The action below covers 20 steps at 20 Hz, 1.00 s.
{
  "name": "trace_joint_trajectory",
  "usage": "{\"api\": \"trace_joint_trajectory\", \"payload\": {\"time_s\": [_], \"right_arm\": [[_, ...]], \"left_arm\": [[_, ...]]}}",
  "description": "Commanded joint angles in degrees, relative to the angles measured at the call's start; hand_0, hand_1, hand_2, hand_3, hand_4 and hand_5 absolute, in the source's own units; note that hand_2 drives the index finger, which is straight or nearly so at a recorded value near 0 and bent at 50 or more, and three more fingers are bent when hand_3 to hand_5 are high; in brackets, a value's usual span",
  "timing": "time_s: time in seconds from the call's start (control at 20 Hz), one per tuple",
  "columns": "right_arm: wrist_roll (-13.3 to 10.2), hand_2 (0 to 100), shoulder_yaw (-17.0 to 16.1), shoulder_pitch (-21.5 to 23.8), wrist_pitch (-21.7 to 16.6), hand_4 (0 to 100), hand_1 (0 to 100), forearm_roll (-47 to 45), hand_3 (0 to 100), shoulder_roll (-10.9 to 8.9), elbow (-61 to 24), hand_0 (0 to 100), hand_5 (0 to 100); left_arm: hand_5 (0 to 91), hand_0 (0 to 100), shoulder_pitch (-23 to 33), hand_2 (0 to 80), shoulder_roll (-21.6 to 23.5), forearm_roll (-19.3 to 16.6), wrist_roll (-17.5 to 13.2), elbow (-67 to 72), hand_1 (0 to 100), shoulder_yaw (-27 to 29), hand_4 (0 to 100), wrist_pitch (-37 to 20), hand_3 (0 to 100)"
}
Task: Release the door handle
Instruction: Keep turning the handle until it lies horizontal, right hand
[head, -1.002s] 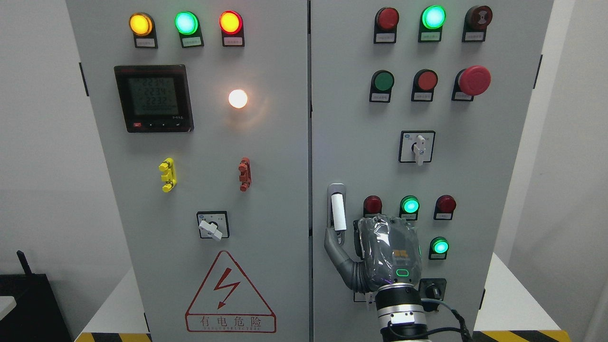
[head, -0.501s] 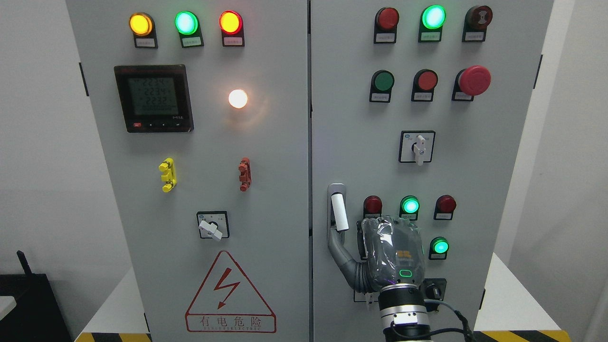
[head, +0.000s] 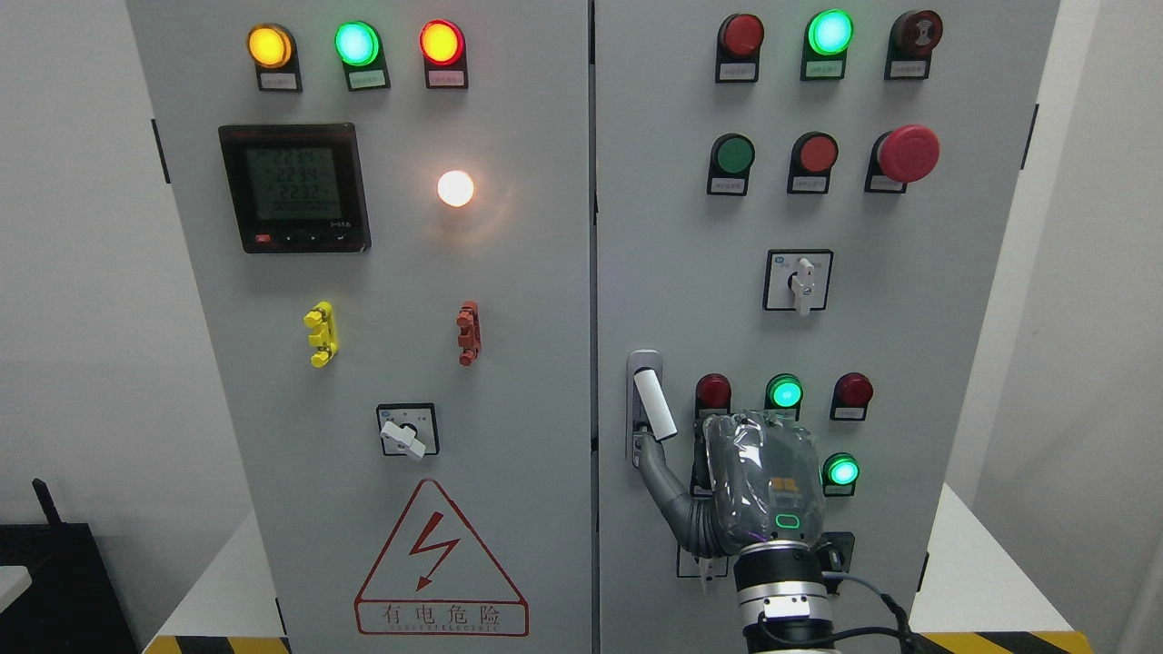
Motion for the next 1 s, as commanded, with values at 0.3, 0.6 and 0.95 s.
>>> {"api": "trace_joint_trajectory", "payload": {"time_s": [0.3, 0.6, 0.95], "right_arm": [[-0.01, 100, -1.74, -0.18, -0.13, 99, 17, -0.05, 100, -0.41, -0.86, 51, 97], [-0.01, 100, -1.83, -0.18, -0.22, 99, 18, -0.05, 100, -0.50, -1.30, 52, 97], [-0.01, 100, -1.91, -0.35, -0.22, 99, 18, -0.05, 100, -0.50, -1.74, 52, 97]], "left_arm": [[0.0, 12, -1.49, 0.0, -0.05, 0.00, 0.01, 0.00, 39, 0.97, 0, 0.05, 0], [0.0, 12, -1.49, 0.0, 0.04, 0.00, 0.01, 0.00, 39, 0.97, 0, 0.05, 0], [0.0, 12, -1.49, 0.0, 0.04, 0.00, 0.01, 0.00, 39, 0.97, 0, 0.05, 0]]}}
